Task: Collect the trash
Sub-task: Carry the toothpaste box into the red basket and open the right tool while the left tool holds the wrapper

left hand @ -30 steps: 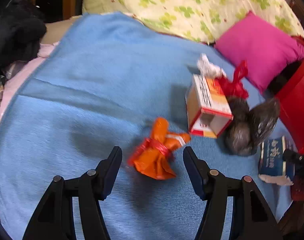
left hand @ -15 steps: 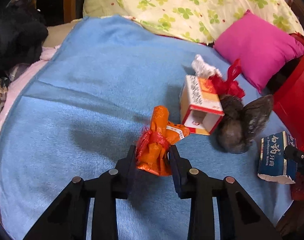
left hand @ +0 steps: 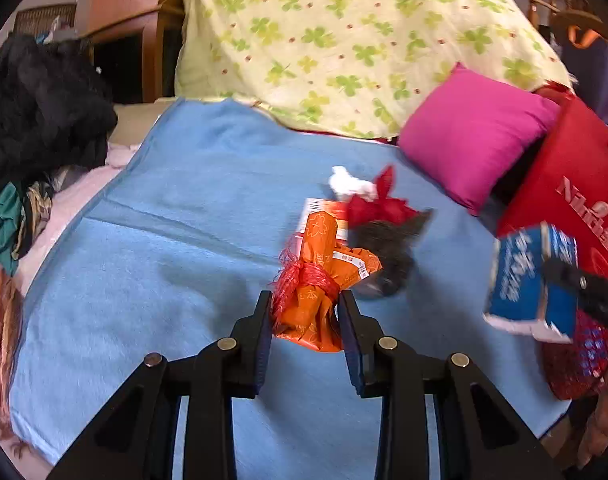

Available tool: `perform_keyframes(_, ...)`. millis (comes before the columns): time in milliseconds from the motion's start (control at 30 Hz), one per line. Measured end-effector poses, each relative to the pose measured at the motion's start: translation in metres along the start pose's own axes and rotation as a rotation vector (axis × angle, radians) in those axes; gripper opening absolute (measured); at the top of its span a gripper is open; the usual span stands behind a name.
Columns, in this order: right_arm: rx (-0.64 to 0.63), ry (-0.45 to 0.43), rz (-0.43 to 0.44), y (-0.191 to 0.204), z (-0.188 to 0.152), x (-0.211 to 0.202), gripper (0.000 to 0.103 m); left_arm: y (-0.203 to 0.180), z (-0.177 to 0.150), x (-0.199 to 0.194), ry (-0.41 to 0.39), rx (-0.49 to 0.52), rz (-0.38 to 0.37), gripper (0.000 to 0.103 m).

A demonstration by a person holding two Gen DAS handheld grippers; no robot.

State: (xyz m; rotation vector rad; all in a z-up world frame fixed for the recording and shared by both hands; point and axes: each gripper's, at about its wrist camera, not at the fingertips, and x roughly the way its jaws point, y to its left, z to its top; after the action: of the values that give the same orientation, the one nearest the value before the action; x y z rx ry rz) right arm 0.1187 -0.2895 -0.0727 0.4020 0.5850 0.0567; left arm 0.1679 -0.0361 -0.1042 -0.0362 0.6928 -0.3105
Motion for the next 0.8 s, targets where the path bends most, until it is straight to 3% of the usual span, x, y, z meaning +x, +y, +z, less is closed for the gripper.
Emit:
perform_keyframes(300,-0.075,-0.164,-0.019,0.002,-0.007,-0.06,0.038,-0.055,-0.004,-0.051,-0.051,0.073,-0.003,0.034)
perform_keyframes(633,-0.037,-0.323,-0.004,-0.013,-0.018,-0.125,0.038,-0.102,0.005,-0.099,-0.129,0.164,0.047,0.034)
perform_keyframes(733,-0.043,-0.338,-0.004,-0.016,-0.019,-0.133,0.034,-0.113,0.005,-0.105,-0.135,0.18,0.042,0.034)
perform_keyframes(800,-0.054,-0.291,-0.032,-0.018,-0.018,-0.125,0.031,-0.12,0.003,-0.105,-0.143,0.195,0.047,0.034)
